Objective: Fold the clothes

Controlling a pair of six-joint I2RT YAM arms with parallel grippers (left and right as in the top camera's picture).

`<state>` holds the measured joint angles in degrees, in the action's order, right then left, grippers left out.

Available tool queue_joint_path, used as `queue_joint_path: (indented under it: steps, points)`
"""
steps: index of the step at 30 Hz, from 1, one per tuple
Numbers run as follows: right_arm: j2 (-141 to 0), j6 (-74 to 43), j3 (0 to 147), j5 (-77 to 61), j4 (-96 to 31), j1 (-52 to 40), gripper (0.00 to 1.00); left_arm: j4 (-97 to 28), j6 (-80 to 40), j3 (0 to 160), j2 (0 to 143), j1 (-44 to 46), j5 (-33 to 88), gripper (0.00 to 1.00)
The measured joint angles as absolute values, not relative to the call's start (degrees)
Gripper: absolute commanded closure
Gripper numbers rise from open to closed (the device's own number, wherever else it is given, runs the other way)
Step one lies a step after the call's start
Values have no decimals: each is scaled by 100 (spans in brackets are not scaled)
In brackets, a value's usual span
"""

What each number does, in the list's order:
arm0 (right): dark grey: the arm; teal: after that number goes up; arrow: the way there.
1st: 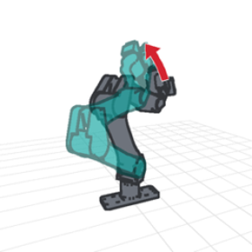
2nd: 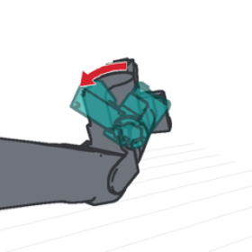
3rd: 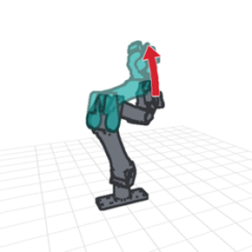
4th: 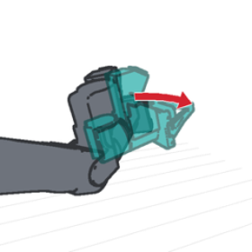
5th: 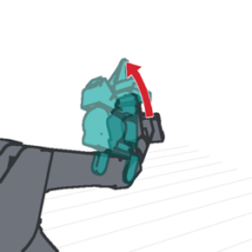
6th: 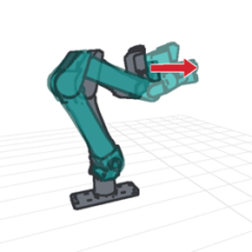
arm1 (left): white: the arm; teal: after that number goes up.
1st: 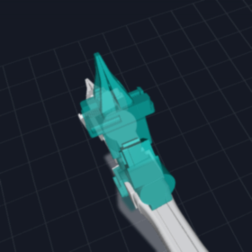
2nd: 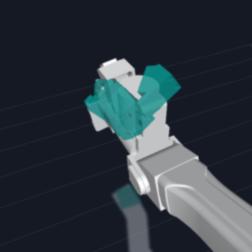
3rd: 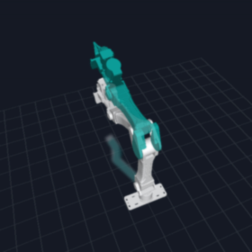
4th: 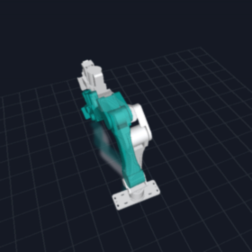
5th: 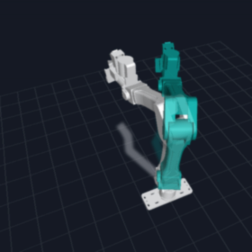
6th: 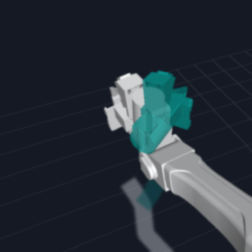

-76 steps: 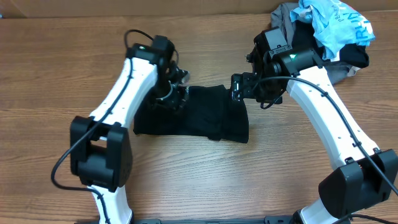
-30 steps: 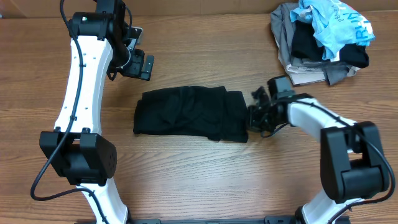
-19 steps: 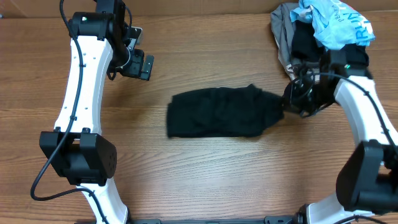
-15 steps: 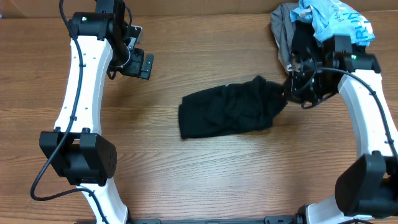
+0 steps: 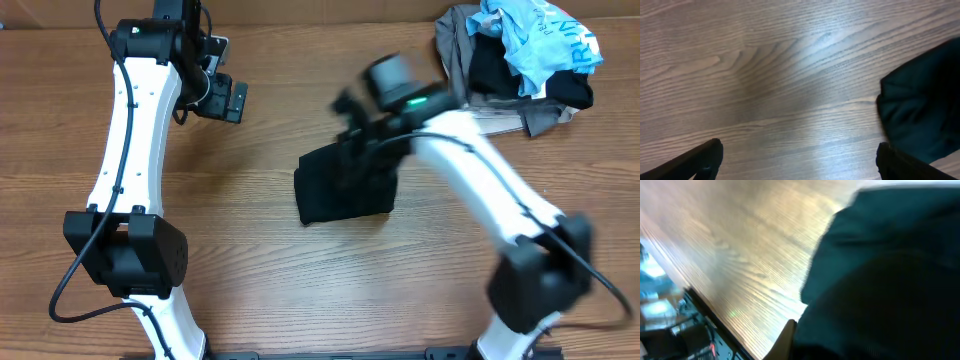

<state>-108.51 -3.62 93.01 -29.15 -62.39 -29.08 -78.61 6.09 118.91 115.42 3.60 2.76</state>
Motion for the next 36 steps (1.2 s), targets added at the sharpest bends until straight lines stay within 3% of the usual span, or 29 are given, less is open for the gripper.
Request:
queue_joint_path:
  steps: [3, 4, 5, 11, 24, 30, 34, 36]
  points:
    - [-11406, -543, 9301, -2888, -6018, -3529, 80, -7802, 609, 11891, 11542, 320, 274, 0]
    - [-11561, -611, 9301, -2895, -5990, -3701, 68, -7793, 609, 11891, 11542, 311, 274, 0]
    - [-11690, -670, 9301, -2897, -5929, -3868, 49, -7782, 609, 11891, 11542, 294, 272, 0]
    - [-11948, -913, 9301, -2965, -5743, -4300, 28, -7688, 609, 11891, 11542, 224, 274, 1]
    - [-11710, -1039, 11032, -3100, -7041, -4012, 28, -7295, 587, 11891, 11542, -69, 274, 0]
    - [-11089, -1380, 11373, -1848, -8031, -3883, 29, -7229, 469, 11891, 11542, -344, 274, 0]
    - [-11024, -1640, 11209, -1015, -8097, -3420, 35, -7214, 454, 11891, 11542, -390, 274, 0]
    - [-11026, -1697, 10827, -823, -7953, -3151, 43, -7214, 454, 11891, 11542, -384, 274, 0]
